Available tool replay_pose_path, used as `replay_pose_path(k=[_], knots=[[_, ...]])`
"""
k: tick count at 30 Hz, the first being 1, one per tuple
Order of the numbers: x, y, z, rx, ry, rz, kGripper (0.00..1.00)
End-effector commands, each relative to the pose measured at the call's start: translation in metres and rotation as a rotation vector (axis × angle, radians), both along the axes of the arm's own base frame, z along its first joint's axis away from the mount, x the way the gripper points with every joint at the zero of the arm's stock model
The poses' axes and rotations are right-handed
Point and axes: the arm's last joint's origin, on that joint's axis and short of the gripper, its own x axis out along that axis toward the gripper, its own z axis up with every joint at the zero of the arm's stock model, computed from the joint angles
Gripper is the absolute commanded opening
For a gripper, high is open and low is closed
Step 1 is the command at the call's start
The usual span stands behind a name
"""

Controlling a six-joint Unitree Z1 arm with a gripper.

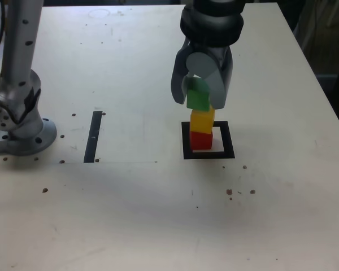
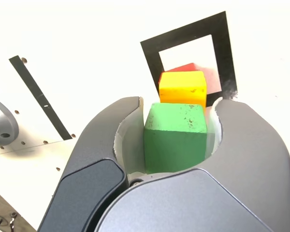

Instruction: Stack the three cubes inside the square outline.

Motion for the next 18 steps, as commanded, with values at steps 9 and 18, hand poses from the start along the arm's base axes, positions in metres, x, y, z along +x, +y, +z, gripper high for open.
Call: replay_pose_path(k=[9,18], knots=[[0.0047,0.0015,-0.0108,0.001,0.023,-0.001,0.37],[0.0088,0.0011,-0.0131,-0.007,0.019,-0.019,0.75]])
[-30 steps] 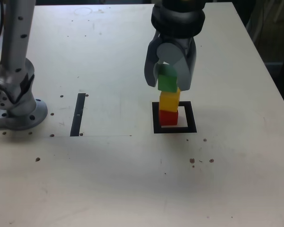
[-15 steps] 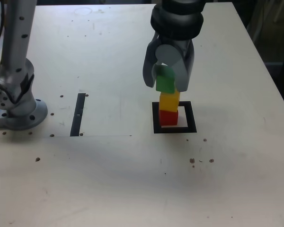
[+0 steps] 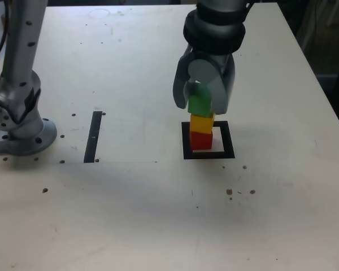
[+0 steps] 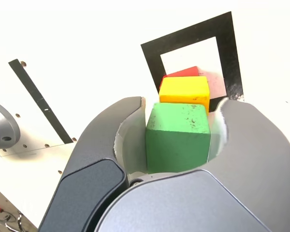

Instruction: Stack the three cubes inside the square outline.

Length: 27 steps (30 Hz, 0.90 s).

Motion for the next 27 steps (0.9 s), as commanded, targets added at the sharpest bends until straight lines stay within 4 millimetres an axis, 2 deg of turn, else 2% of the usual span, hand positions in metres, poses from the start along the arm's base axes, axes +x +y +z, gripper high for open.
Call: replay_pose_path(k=[1,11,17,23,27], knots=[[0.002,0.001,-0.001,-0.002,-0.003,-0.002,0.78],[0.003,0.004,-0.002,-0.002,-0.006,-0.003,0.96],[-0.002,0.004,0.004,-0.002,-0.017,-0.003,0.99],[-0.019,0.006,0.034,-0.021,-0.090,-0.002,0.99],[-0.048,0.008,0.065,-0.034,-0.153,-0.002,0.99]])
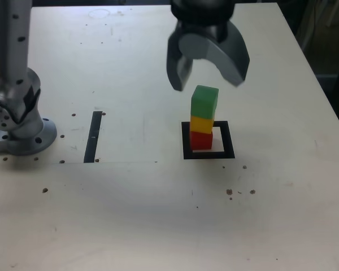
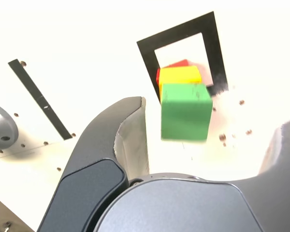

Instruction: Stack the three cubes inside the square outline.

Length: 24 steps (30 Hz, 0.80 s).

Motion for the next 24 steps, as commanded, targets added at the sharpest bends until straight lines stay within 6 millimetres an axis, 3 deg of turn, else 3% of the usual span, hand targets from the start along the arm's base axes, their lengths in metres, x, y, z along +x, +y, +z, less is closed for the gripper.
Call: replay_pose_path(k=[1,6,12,17,24], knots=[[-0.022,0.003,0.020,-0.006,-0.041,0.000,0.99],[-0.067,0.007,0.038,-0.005,-0.066,0.004,0.99],[-0.119,0.013,0.031,0.011,-0.042,0.022,0.99],[-0.146,0.016,0.004,0.017,0.019,0.050,0.99],[-0.165,0.017,-0.042,0.024,0.079,0.087,0.99]])
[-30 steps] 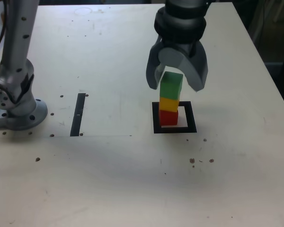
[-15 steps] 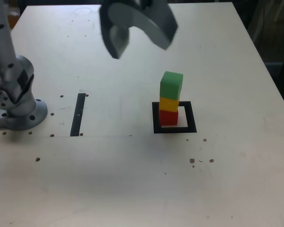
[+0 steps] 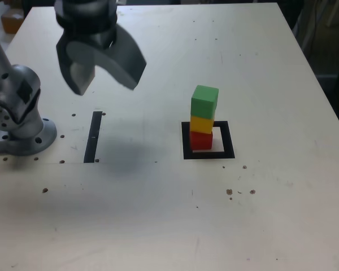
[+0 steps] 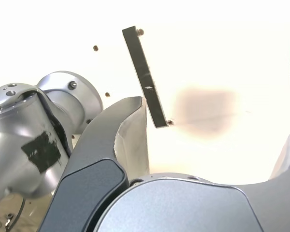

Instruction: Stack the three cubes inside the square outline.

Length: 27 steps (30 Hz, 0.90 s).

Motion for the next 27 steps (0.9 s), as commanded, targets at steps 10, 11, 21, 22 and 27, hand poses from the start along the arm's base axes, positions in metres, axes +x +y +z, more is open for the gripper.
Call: replay_pose_path(k=[10,11,21,22,27], knots=[[-0.018,-0.002,-0.053,-0.031,0.062,0.090,0.99],[-0.018,-0.003,-0.057,-0.034,0.074,0.099,0.99],[-0.015,-0.004,-0.073,0.000,0.127,0.147,1.00],[-0.015,-0.005,-0.074,-0.001,0.127,0.158,1.00],[-0.010,-0.005,-0.076,0.020,0.123,0.243,1.00]])
